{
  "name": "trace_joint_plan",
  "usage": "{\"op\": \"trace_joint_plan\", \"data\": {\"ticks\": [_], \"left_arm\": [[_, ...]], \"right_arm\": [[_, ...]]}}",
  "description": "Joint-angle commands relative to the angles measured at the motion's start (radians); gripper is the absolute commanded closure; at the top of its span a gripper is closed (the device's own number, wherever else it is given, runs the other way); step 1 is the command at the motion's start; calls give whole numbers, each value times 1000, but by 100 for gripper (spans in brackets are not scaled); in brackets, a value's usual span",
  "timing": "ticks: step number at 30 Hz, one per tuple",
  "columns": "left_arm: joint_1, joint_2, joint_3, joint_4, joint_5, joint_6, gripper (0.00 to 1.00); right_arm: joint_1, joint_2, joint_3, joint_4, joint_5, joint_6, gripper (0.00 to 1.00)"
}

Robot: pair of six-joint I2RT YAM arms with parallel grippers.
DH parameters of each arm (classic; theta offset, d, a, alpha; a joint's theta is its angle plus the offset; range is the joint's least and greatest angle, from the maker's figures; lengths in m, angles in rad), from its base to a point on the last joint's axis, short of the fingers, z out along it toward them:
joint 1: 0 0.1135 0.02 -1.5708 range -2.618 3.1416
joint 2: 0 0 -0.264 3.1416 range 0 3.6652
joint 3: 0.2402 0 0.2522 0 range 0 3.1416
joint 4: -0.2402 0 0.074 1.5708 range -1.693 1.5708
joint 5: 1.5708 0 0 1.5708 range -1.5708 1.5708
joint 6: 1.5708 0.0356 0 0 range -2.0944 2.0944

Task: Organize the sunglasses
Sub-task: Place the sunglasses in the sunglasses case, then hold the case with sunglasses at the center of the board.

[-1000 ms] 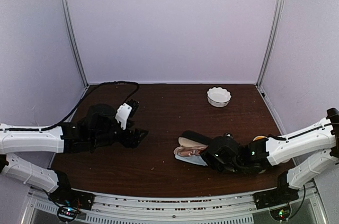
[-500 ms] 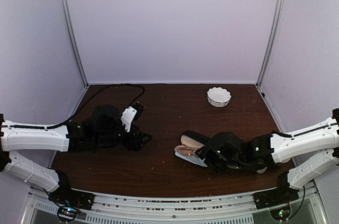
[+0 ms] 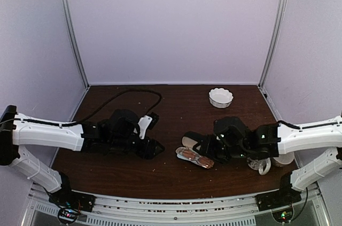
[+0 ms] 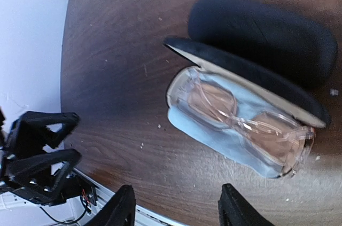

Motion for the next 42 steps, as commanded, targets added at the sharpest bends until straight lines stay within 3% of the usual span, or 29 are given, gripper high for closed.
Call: {"op": "trace_joint_plan", "data": {"ticks": [1, 8, 12, 16, 28, 34, 38, 42], "left_arm": [[-19, 41, 33, 7, 67, -123, 44], [-33, 131, 49, 53, 132, -209, 54], [-39, 219, 66, 79, 173, -252, 60], [-51, 307, 117, 78, 220, -269, 66], [-55, 513, 255, 87, 298, -294, 74], [-54, 588, 324, 88, 317, -290, 75], [-52, 612, 346, 95, 316, -289, 77], [-45, 626, 361, 118, 313, -289, 78]], "right_arm": [[-104, -35, 148, -165, -21, -373, 47], [-315, -9, 258, -318, -81, -809, 49], [-407, 42, 264, -281, -280, -962, 47], [-452, 137, 281, -284, -439, -1046, 43], [-483, 238, 206, -198, -545, -1097, 44], [-487, 272, 187, -194, -564, -1116, 56], [-486, 273, 165, -170, -612, -1104, 73], [-486, 254, 127, -126, -665, -1071, 82]]}}
